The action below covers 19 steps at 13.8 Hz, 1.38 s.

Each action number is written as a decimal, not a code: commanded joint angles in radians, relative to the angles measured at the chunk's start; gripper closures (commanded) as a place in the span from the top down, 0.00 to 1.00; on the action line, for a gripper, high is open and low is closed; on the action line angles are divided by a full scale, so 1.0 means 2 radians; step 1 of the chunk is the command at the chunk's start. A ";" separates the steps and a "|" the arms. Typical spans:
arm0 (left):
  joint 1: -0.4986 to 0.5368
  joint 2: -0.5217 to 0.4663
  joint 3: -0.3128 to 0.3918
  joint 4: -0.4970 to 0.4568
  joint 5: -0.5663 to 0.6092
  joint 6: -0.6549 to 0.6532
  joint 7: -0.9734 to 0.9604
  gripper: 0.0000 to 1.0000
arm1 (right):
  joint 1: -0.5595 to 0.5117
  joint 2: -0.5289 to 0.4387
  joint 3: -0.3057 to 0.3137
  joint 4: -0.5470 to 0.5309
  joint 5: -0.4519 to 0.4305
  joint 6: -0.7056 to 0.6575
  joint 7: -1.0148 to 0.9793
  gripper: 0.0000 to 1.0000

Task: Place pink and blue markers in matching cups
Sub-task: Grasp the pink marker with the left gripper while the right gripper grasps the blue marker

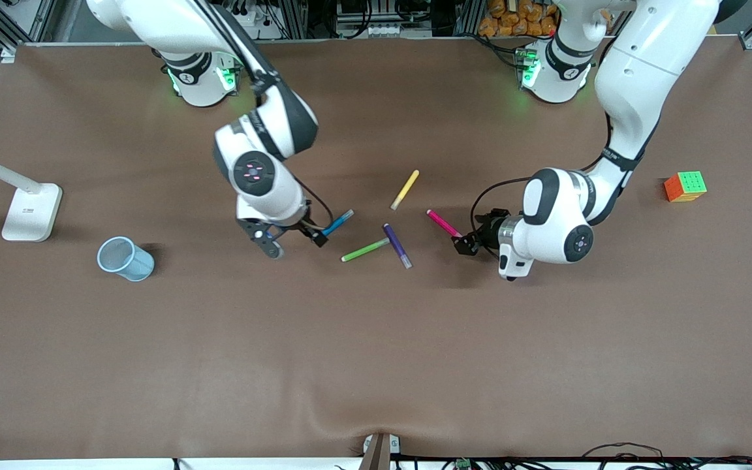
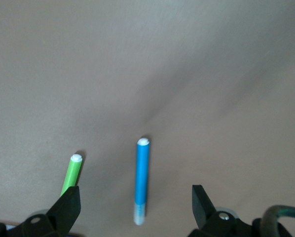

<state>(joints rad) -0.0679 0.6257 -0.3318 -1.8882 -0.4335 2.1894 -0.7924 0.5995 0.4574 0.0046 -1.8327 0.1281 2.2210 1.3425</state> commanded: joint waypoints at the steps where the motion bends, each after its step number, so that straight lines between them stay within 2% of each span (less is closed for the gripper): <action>1: -0.006 0.022 0.000 0.021 -0.009 0.001 -0.009 0.71 | 0.020 0.020 -0.004 0.002 0.003 0.022 0.043 1.00; 5: -0.012 0.027 0.000 0.021 -0.009 0.001 -0.023 0.61 | 0.058 0.057 -0.004 -0.017 0.003 0.116 0.101 1.00; 7: -0.012 0.033 0.000 0.021 -0.009 0.002 -0.023 0.56 | 0.067 0.070 -0.004 -0.020 0.003 0.131 0.103 0.82; 8: -0.012 0.034 0.001 0.021 -0.009 0.003 -0.023 0.52 | 0.070 0.072 -0.004 -0.020 0.003 0.131 0.103 0.76; 9: -0.012 0.035 0.001 0.021 -0.009 0.004 -0.023 0.45 | 0.071 0.072 -0.004 -0.024 0.003 0.130 0.109 0.73; 10: -0.012 0.035 0.001 0.021 -0.009 0.004 -0.023 0.32 | 0.077 0.072 -0.004 -0.026 0.003 0.131 0.116 0.67; 12: -0.009 0.035 0.001 0.021 -0.009 0.004 -0.023 0.10 | 0.081 0.072 -0.004 -0.028 0.002 0.126 0.116 0.42; 13: -0.005 0.038 0.001 0.021 -0.009 0.004 -0.022 0.02 | 0.081 0.072 -0.004 -0.030 0.002 0.126 0.115 0.25; 14: -0.004 0.038 0.003 0.021 -0.009 0.004 -0.022 0.00 | 0.081 0.072 -0.004 -0.030 0.002 0.125 0.113 0.16; 15: -0.002 0.035 0.003 0.021 -0.009 0.004 -0.022 0.00 | 0.081 0.072 -0.004 -0.031 0.002 0.124 0.110 0.02; 17: 0.012 0.020 0.004 0.019 -0.008 -0.010 -0.023 0.00 | 0.081 0.071 -0.004 -0.042 0.002 0.123 0.108 0.00; 19: 0.032 -0.010 0.004 0.021 -0.003 -0.055 -0.020 0.00 | 0.074 0.061 -0.005 -0.039 0.002 0.089 0.105 0.00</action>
<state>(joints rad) -0.0436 0.6764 -0.3237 -1.8438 -0.4348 2.1610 -0.8284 0.7524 0.6089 0.0029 -1.8796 0.1289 2.4525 1.5567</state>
